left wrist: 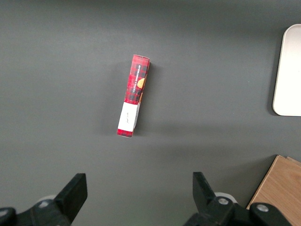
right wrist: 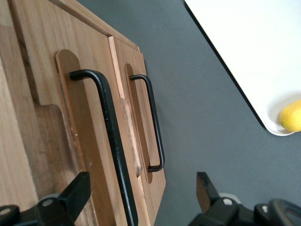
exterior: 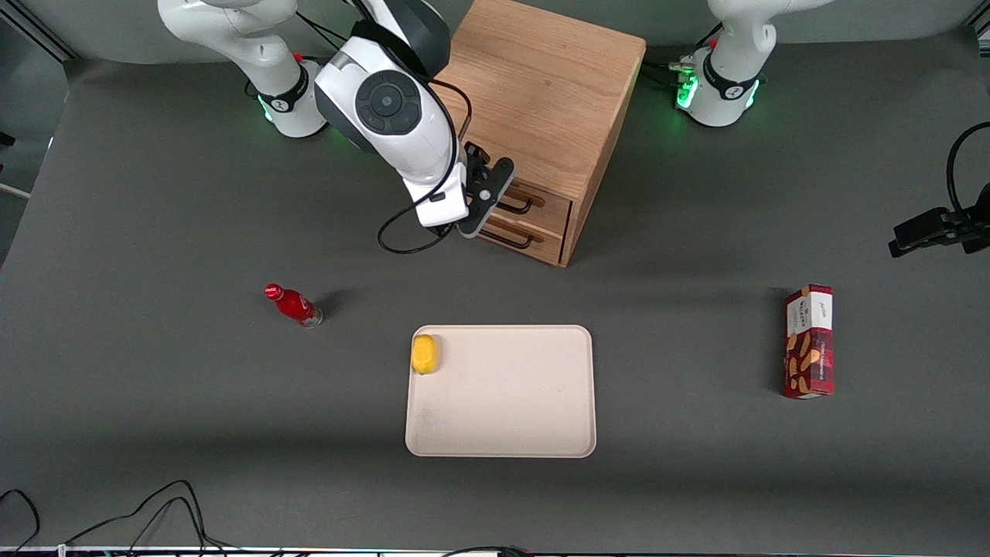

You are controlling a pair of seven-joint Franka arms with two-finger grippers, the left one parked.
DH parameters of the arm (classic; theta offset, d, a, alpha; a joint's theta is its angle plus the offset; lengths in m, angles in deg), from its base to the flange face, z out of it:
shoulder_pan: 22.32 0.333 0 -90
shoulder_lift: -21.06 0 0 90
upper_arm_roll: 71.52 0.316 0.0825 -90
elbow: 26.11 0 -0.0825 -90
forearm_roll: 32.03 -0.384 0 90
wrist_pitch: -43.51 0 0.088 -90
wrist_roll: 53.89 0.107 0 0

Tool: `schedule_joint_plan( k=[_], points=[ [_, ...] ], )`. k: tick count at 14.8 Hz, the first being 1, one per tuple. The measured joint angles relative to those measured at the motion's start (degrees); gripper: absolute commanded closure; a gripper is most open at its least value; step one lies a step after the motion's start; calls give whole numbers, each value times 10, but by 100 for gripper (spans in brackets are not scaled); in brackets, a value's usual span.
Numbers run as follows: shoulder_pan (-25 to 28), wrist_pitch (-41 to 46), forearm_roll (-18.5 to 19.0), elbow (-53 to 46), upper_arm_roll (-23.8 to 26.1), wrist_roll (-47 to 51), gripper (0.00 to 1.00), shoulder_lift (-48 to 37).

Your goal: Open upper drawer

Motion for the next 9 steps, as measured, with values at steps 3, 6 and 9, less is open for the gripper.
schedule_joint_plan(
  k=[3,6,9],
  points=[
    [0,-6,0,0,0,-1,0,8],
    [0,-12,0,0,0,-1,0,12],
    [0,-17,0,2,0,-2,0,16]
  ],
)
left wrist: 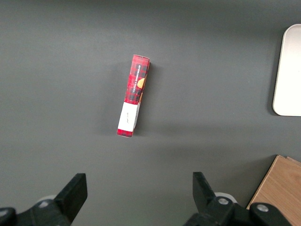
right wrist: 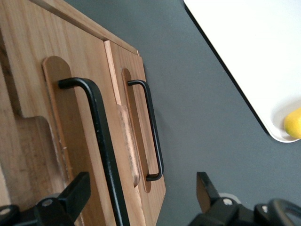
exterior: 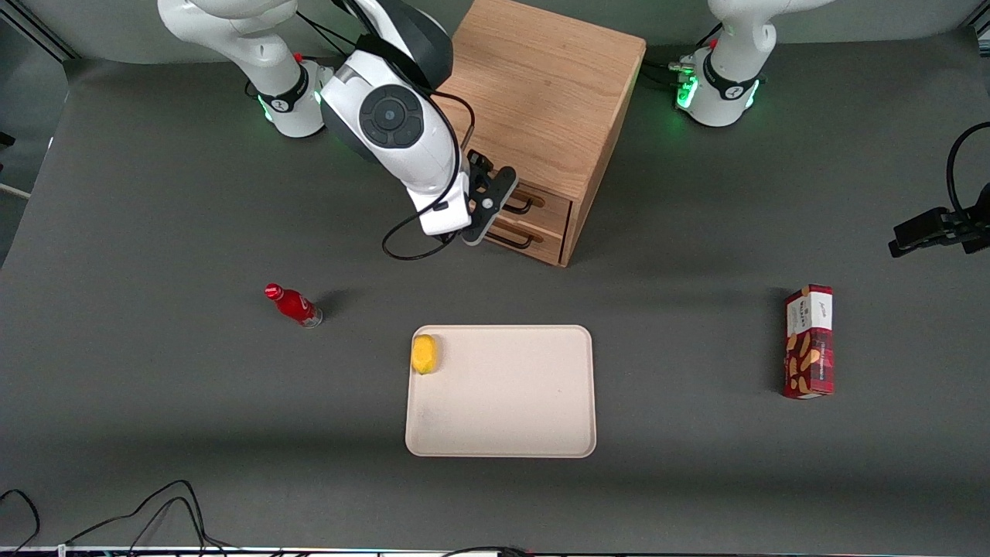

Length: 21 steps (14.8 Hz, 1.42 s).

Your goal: Open upper drawer

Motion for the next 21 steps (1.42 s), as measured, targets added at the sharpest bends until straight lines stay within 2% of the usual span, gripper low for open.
schedule_joint_plan(
  k=[21],
  points=[
    [0,-37,28,2,2,-1,0,29]
  ],
)
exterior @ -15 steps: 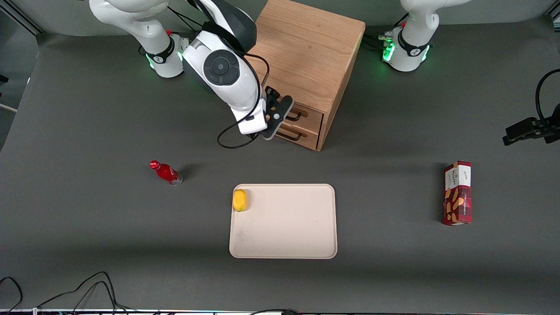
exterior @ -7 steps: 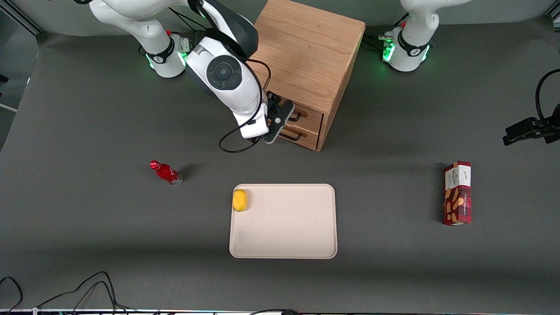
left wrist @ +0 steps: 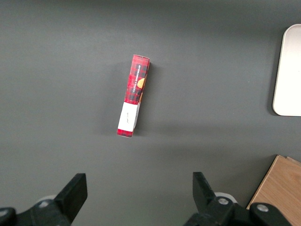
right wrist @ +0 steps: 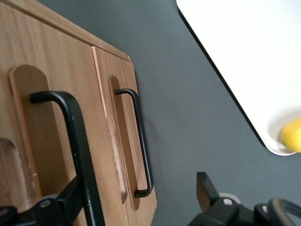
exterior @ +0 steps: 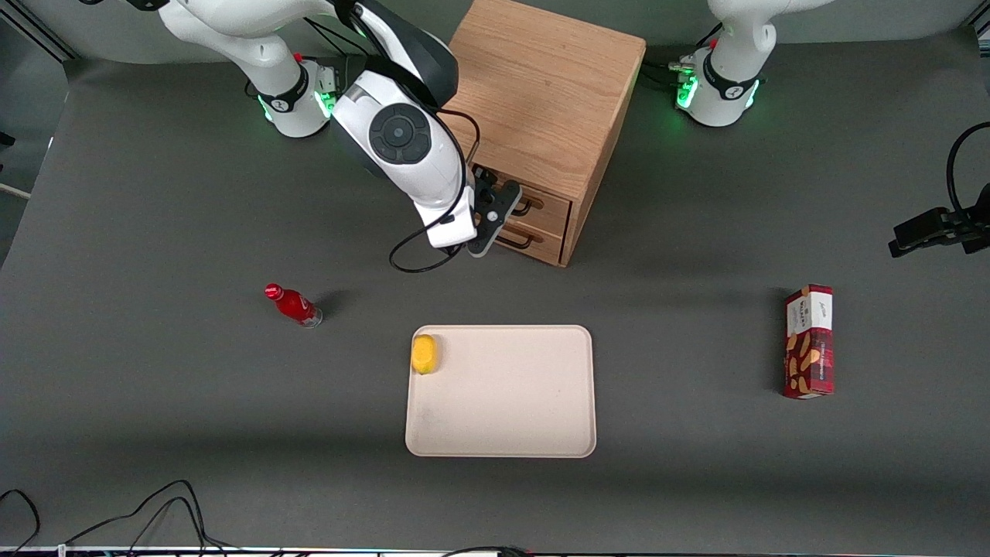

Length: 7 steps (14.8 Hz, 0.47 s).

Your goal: Open upper drawer

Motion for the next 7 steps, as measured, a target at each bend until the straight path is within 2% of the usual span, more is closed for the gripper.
schedule_joint_plan(
  k=[7],
  points=[
    [-9,-14,13,-20,-12,-1,0,29]
  ],
)
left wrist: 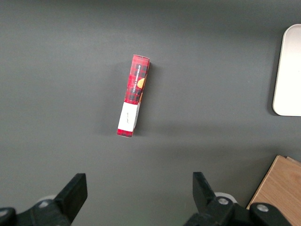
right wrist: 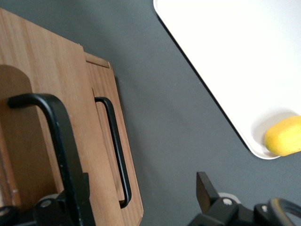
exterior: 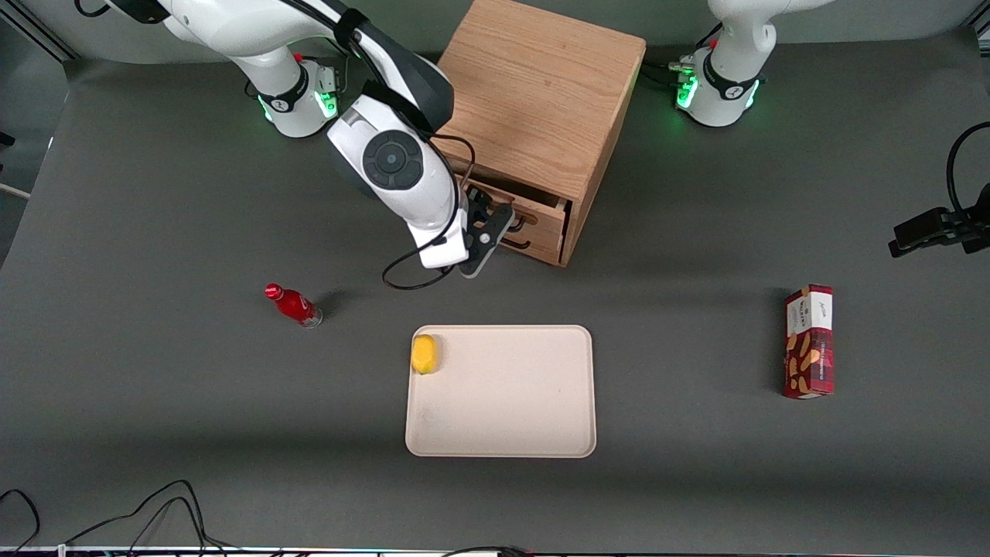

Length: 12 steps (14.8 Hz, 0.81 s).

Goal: Open upper drawer
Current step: 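Pull the upper drawer handle outward with the right gripper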

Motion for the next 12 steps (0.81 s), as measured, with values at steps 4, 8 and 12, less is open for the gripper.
schedule_joint_plan(
  k=[4,8,12],
  points=[
    [0,0,0,-10,-1,0,0,5],
    [-2,0,1,-20,-3,-4,0,12],
    [-6,0,1,-32,-4,-13,0,16]
  ],
)
